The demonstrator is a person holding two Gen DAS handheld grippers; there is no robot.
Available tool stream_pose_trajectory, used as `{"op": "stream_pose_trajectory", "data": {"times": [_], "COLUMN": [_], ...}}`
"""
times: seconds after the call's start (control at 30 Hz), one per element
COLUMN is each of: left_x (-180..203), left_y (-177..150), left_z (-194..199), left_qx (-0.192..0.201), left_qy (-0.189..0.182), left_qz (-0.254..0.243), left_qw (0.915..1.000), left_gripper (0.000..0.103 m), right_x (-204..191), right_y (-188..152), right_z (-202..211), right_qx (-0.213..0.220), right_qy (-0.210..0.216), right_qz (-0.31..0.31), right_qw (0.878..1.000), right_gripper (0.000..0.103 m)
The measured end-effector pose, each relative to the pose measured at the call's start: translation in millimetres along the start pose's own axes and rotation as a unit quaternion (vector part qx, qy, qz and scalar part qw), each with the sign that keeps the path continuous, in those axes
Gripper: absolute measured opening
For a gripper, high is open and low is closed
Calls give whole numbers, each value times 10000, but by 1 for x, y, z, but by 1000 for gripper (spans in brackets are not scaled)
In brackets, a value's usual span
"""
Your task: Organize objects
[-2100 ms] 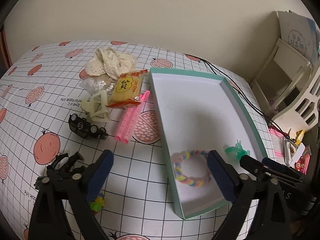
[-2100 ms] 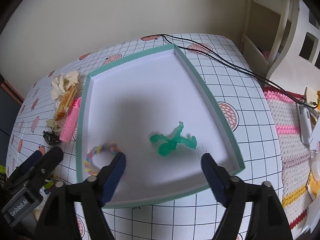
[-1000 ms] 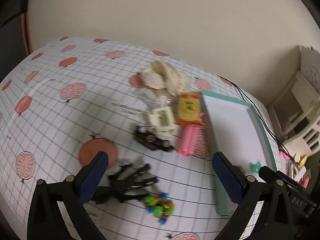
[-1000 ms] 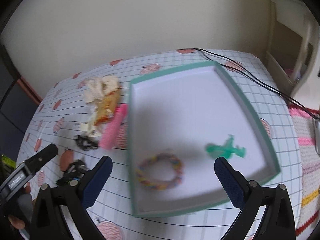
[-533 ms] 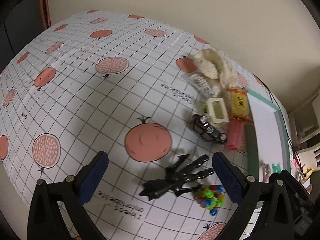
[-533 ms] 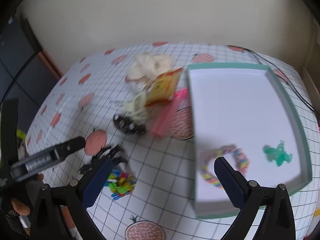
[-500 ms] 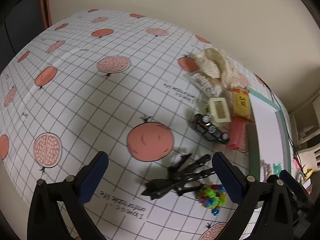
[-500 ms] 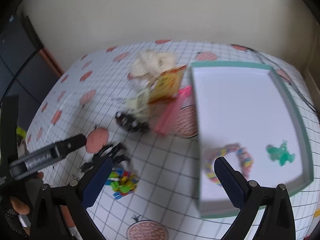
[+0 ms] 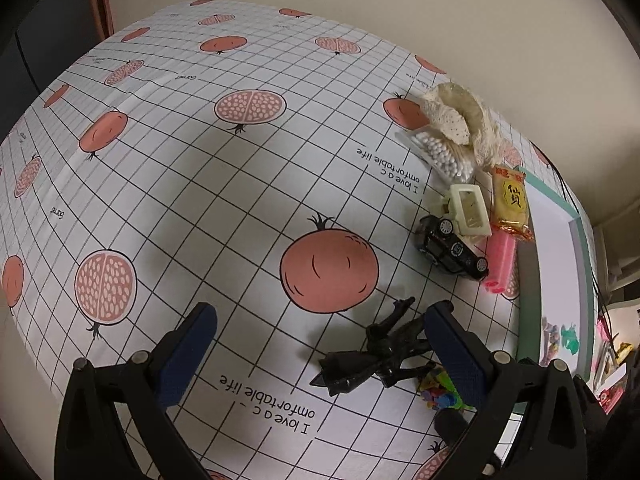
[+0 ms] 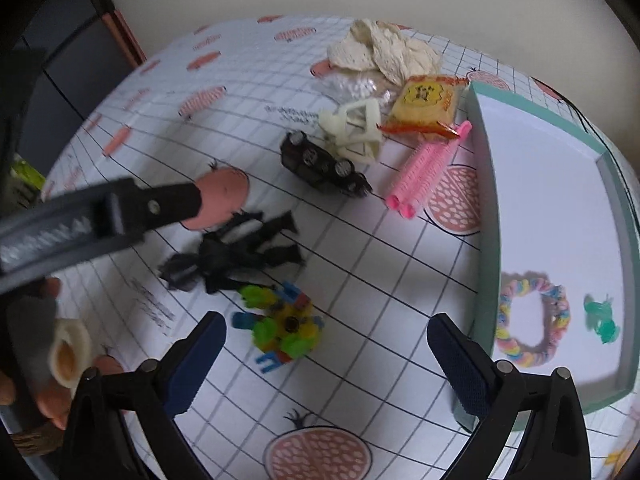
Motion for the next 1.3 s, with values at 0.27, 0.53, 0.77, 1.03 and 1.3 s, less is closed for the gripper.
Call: {"op": "stream_pose_trajectory", "data": {"times": [0.27,0.53,0.77,1.03,1.3], "left_x": [12,23,23,32,40], "left_y": [-7,-16,-25,-31,-39], "left_z": [-2,-4,-10,-15,-20], "left_qx": [-152,-160,-237,-312,-370], "left_qy": [10,-8,72,256,600], "left_qz": [-304,-639,-795,-1147,-1423], "left_qw": [9994,9978,9965,9926,9873], "left_gripper": [103,103,103,103,103], "right_x": [8,14,20,29,34], "right_y": [2,0,-4,-8,-10], "right_z": [-4,-7,-7,-4,-4], "right_qx": [-37,-238,-328,-360,-402], "right_qy": [-207,-179,-217,-208,-169], "right_qz": [-170,-239,-255,-374,-429], "right_qw": [9996,9993,9989,9984,9981], "right_gripper": [84,56,41,41,41]}}
Point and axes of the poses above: each gripper's, at about its wrist camera, not at the fingertips, and z roughly against the way its jaws point, x to its right, y to its top, the point moved 5 cm from there along -z, roughly the way its jaws point, and after that the axes turned 7 degrees about -x, right-handed, at the moved point
